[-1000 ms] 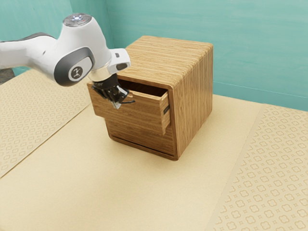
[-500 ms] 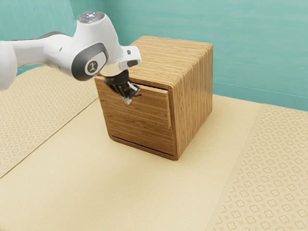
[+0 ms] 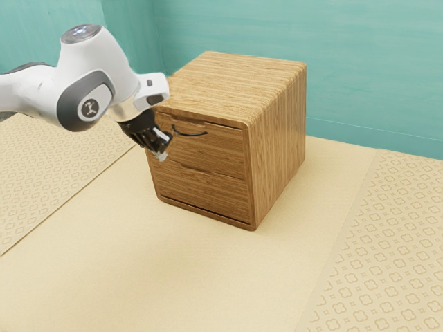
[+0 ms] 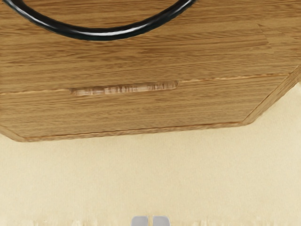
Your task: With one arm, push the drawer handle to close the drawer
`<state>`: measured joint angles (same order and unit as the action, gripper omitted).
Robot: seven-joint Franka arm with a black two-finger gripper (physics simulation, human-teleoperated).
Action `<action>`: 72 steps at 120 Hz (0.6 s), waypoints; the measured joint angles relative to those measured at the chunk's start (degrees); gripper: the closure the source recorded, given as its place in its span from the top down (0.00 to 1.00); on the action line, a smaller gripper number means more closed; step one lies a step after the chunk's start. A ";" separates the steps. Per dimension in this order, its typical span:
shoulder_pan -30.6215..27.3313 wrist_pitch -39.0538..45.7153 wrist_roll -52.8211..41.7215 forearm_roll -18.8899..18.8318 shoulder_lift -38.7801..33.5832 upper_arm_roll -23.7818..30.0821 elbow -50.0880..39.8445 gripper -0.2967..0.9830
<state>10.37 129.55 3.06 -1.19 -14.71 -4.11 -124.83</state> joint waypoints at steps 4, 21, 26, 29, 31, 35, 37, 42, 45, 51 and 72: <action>-0.02 -1.92 1.11 0.14 -2.62 0.22 -0.57 0.19; -0.03 -11.93 4.90 0.30 -9.59 0.66 0.56 0.44; -0.01 -15.08 5.34 -0.05 -9.34 0.76 3.52 0.50; 0.10 -16.66 5.37 -0.25 -9.10 0.69 4.86 0.53; 0.45 -17.62 5.37 -0.36 -8.59 0.41 6.04 0.55; 1.82 -19.30 5.38 -0.58 -7.25 -0.95 8.62 0.58; 2.85 -20.05 5.38 -0.80 -6.58 -2.04 9.92 0.59; 4.90 -21.76 5.27 -1.97 -5.02 -4.48 12.60 0.62; 5.52 -22.61 5.11 -2.53 -4.42 -5.27 13.37 0.64; 5.78 -23.88 4.66 -3.33 -3.76 -5.74 13.49 0.67; 2.21 -25.64 2.58 -3.44 -3.26 -2.99 11.36 0.72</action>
<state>12.58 103.91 5.63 -4.63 -17.97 -7.09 -113.47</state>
